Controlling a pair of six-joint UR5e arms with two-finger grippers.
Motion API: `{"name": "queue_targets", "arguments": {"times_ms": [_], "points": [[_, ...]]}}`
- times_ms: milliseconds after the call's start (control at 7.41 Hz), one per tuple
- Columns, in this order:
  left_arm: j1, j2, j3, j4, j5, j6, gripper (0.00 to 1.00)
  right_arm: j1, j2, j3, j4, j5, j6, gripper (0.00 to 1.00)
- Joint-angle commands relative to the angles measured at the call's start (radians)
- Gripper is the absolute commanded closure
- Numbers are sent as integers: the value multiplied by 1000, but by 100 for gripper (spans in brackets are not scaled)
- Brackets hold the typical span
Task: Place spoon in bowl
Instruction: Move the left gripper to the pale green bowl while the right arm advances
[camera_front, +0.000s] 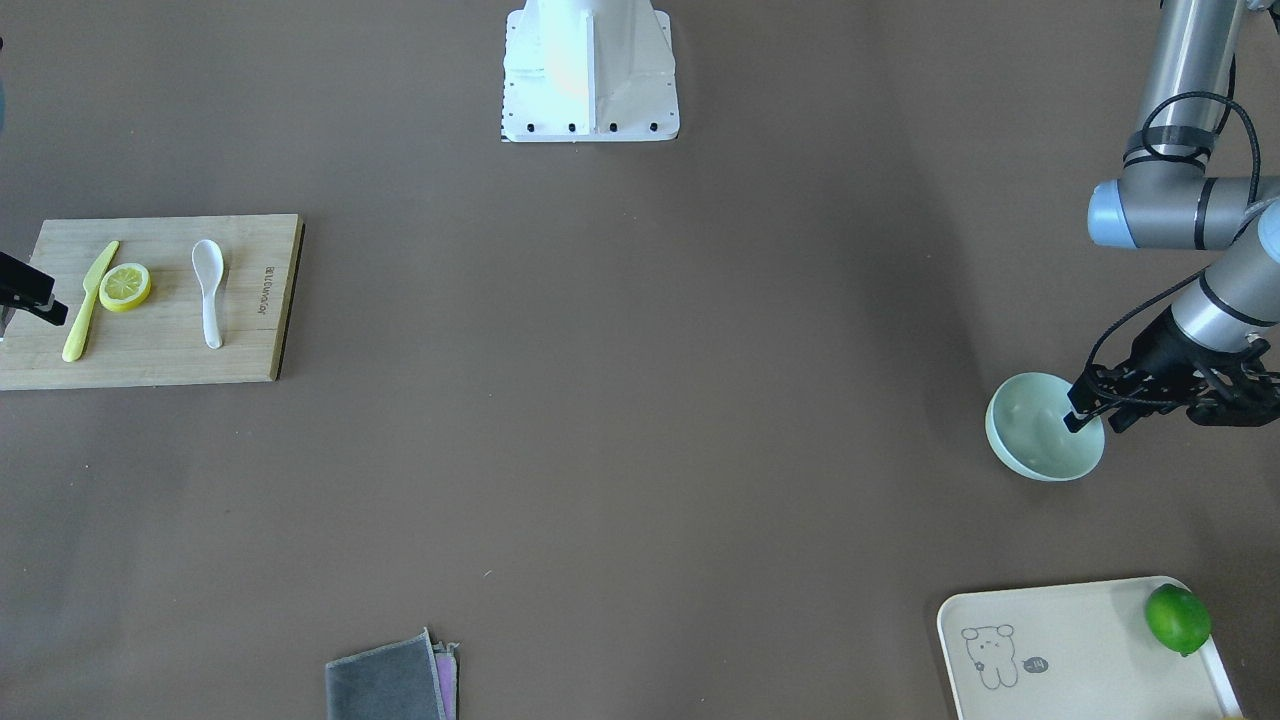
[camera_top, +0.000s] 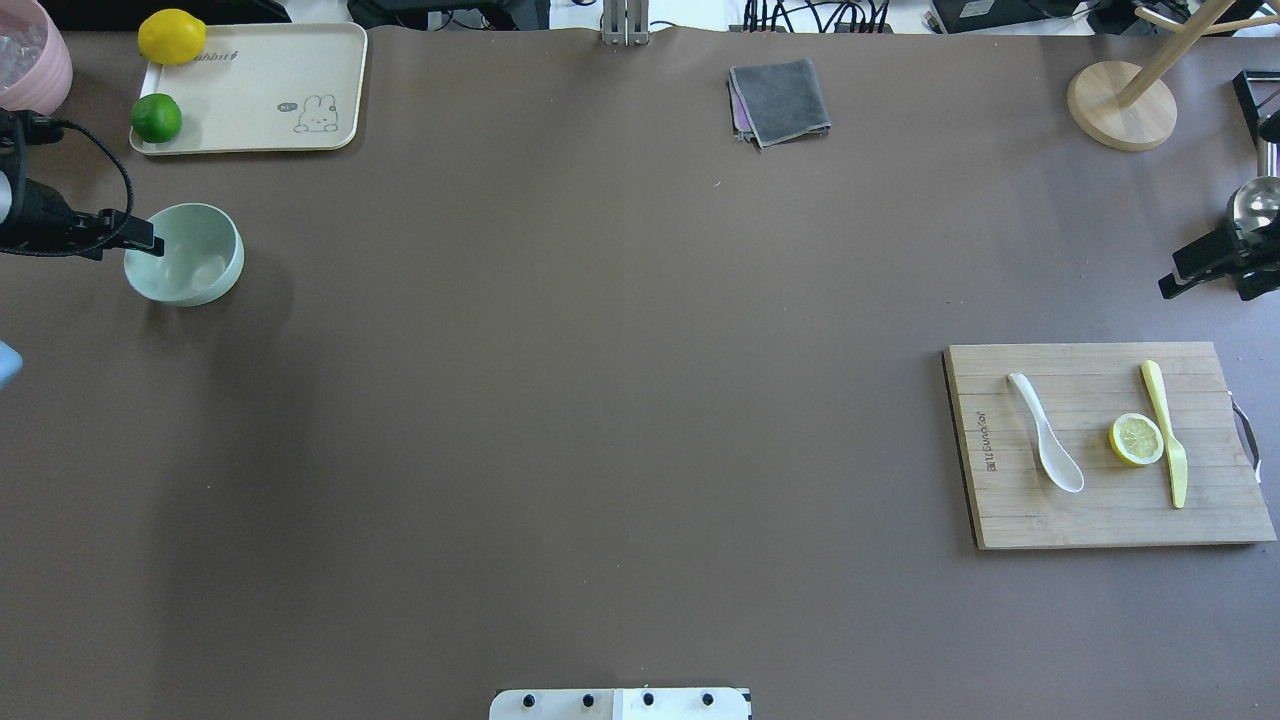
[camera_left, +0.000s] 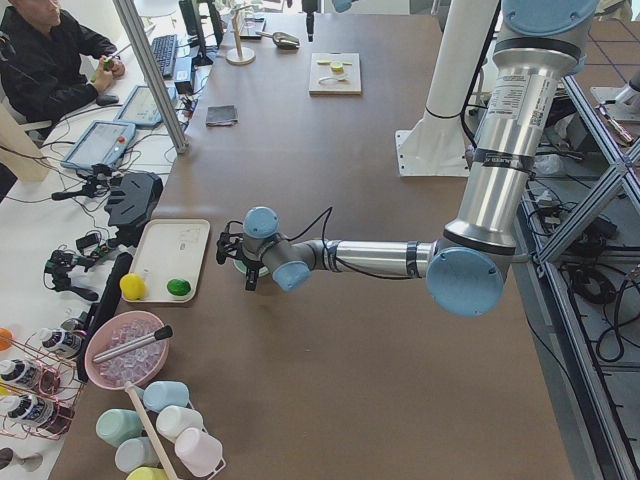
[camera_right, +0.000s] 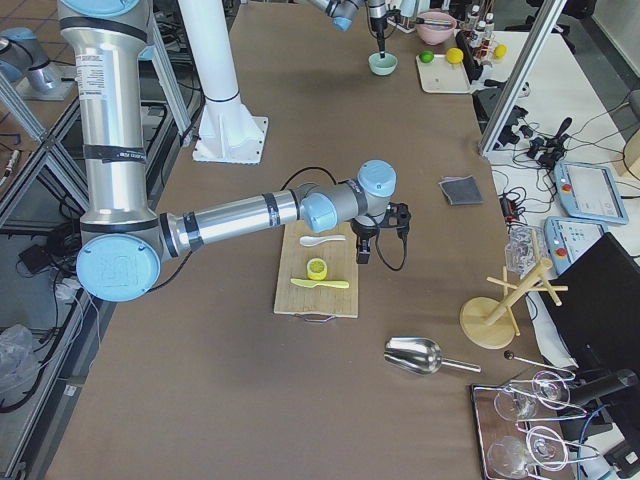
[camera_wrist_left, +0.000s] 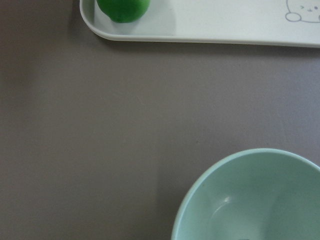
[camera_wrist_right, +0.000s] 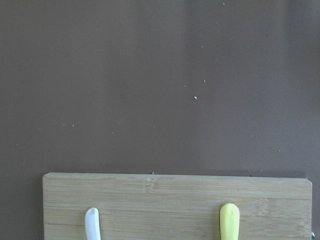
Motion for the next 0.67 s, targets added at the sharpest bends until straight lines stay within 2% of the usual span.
{"name": "queue_targets", "arguments": {"times_ms": [0, 135, 270, 405, 540], "points": [[26, -2, -2, -1, 0, 0, 100, -7, 3, 2, 3, -1, 13, 0], [28, -7, -24, -3, -10, -2, 100, -7, 3, 10, 3, -3, 13, 0], [20, -13, -67, 25, -94, -5, 100, -7, 3, 24, 2, -3, 15, 0], [-39, -81, -81, 101, -204, -76, 100, -7, 3, 24, 2, -4, 15, 0], [-43, -131, -133, 176, -213, -165, 100, -8, 1, 27, 3, -3, 36, 0]]}}
